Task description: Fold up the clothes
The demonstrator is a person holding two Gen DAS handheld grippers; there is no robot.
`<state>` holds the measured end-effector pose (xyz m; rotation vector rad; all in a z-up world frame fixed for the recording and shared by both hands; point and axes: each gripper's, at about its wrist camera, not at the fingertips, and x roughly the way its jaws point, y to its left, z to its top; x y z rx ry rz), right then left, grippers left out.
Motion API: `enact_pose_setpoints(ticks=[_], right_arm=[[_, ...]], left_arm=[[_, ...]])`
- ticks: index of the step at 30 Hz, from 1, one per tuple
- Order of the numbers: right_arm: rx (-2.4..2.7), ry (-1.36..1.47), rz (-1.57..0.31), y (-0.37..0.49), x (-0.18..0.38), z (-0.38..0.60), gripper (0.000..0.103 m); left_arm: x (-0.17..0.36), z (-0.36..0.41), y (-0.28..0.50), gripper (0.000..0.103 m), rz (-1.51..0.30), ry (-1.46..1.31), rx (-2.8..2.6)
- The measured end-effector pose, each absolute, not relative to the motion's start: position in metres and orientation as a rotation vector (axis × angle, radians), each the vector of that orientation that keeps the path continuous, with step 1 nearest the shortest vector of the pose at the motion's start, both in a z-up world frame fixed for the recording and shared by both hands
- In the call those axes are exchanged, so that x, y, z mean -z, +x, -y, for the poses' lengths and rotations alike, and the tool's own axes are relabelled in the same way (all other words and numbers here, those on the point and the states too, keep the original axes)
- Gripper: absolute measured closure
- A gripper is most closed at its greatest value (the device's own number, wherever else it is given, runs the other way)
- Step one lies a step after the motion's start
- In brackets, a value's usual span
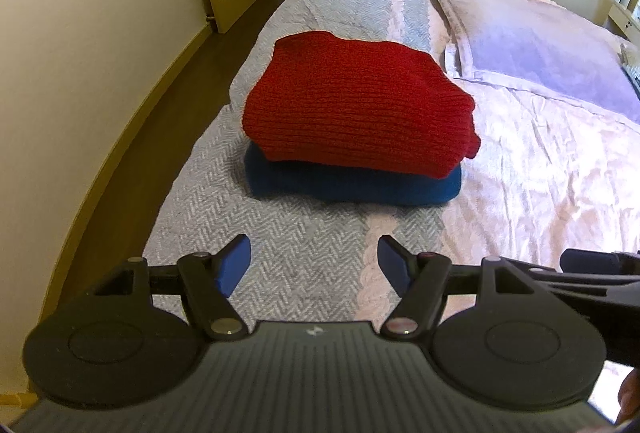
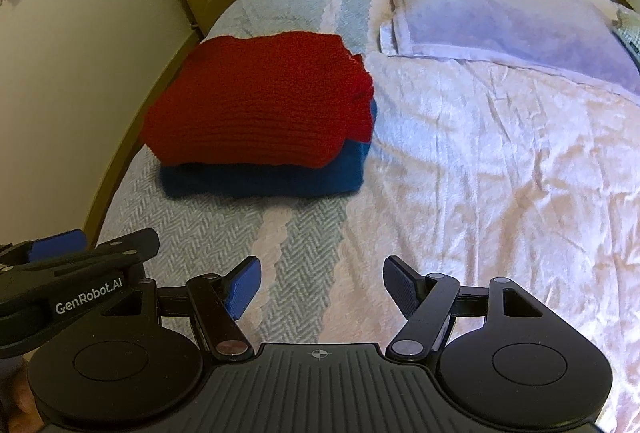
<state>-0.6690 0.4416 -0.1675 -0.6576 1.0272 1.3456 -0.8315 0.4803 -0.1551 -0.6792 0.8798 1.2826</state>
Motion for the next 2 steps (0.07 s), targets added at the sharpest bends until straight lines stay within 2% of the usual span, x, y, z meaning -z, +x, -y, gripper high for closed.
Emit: enact_pose_setpoints(ticks=[2], right_arm=[[-1.348, -0.653, -1.028, -0.6718, 0.1671, -0.4396, 0.032]], left_arm=[[0.1542, -0.4795, -0.8334, 0.036, -0.882, -0.672, -1.284]])
